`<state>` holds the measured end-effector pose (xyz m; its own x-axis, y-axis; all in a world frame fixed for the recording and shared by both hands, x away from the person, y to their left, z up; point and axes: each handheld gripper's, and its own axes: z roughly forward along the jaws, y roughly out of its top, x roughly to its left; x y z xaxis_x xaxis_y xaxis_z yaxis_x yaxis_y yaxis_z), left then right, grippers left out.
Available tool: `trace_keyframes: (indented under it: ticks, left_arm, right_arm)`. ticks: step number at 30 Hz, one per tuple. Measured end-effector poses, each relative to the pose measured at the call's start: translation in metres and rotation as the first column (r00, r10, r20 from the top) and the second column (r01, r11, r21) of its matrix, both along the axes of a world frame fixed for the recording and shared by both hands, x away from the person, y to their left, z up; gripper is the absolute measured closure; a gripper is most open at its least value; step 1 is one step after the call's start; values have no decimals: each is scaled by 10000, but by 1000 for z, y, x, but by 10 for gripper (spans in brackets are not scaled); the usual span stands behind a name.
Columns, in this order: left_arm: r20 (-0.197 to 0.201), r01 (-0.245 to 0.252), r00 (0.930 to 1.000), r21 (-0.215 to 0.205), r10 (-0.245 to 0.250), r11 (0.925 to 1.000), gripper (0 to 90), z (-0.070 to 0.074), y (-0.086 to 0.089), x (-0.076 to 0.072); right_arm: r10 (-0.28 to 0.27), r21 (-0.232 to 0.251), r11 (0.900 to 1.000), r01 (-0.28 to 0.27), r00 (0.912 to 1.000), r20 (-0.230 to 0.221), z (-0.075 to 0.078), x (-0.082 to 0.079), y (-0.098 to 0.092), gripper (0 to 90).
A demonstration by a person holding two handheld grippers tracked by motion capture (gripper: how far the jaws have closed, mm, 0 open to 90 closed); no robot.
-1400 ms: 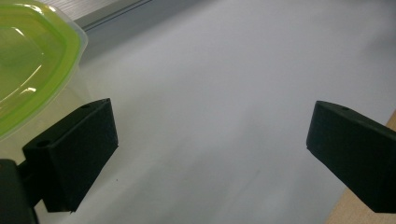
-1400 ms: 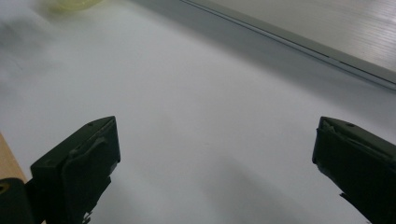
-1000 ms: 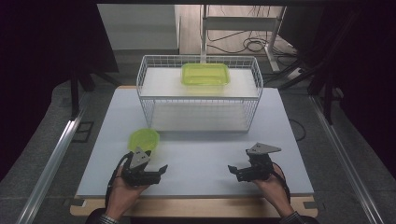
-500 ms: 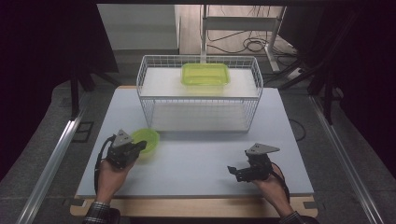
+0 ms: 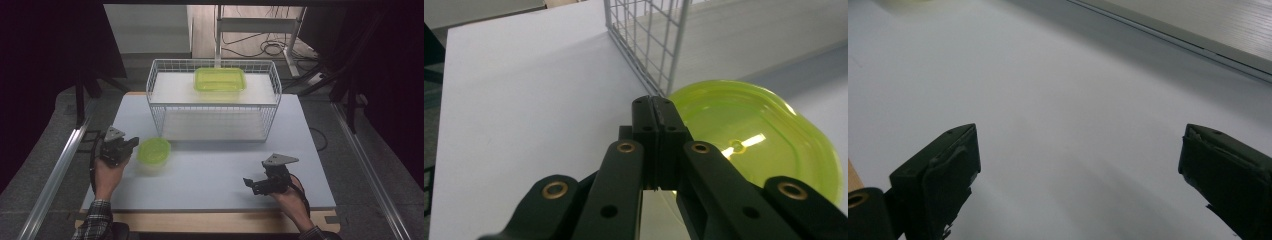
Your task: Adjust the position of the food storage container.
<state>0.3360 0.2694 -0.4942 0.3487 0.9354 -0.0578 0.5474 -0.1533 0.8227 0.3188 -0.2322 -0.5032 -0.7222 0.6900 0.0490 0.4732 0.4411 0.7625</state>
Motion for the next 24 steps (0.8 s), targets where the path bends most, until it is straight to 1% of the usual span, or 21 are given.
trace_keyframes:
  ticks: [5,7,9,12,14,17,22,24]
  left_arm:
    - [-285,-198,9994,266,205,9995,897,-11,-2,10]
    - [-309,-243,9992,334,253,9991,897,-14,-2,11]
    - [-391,-247,9989,332,260,9991,897,-15,-3,11]
    - [-533,-258,9982,461,282,9986,896,-19,-5,13]
    - [-535,-244,9982,365,264,9990,896,-20,-6,13]
    - [-515,-194,9984,375,213,9991,895,-20,-10,12]
    - [-533,-41,9986,206,52,9998,897,-20,-18,10]
    - [-560,95,9984,167,-86,9998,897,-20,-22,9]
  right_arm:
    - [-13,-65,10000,13,10000,-35,-1,0,0,33]
    - [-4,-95,10000,4,10000,-38,-1,0,0,33]
    - [-1,-108,9999,0,10000,-62,-1,0,0,34]
    - [31,-171,9998,-33,10000,-80,-2,1,0,35]
    - [48,-207,9998,-49,9999,-88,-2,0,0,35]
    - [56,-220,9997,-59,9999,-115,-2,0,1,36]
    - [67,-252,9997,-70,9999,-137,-2,0,1,38]
    - [87,-229,9997,-90,9999,-114,-2,0,1,38]
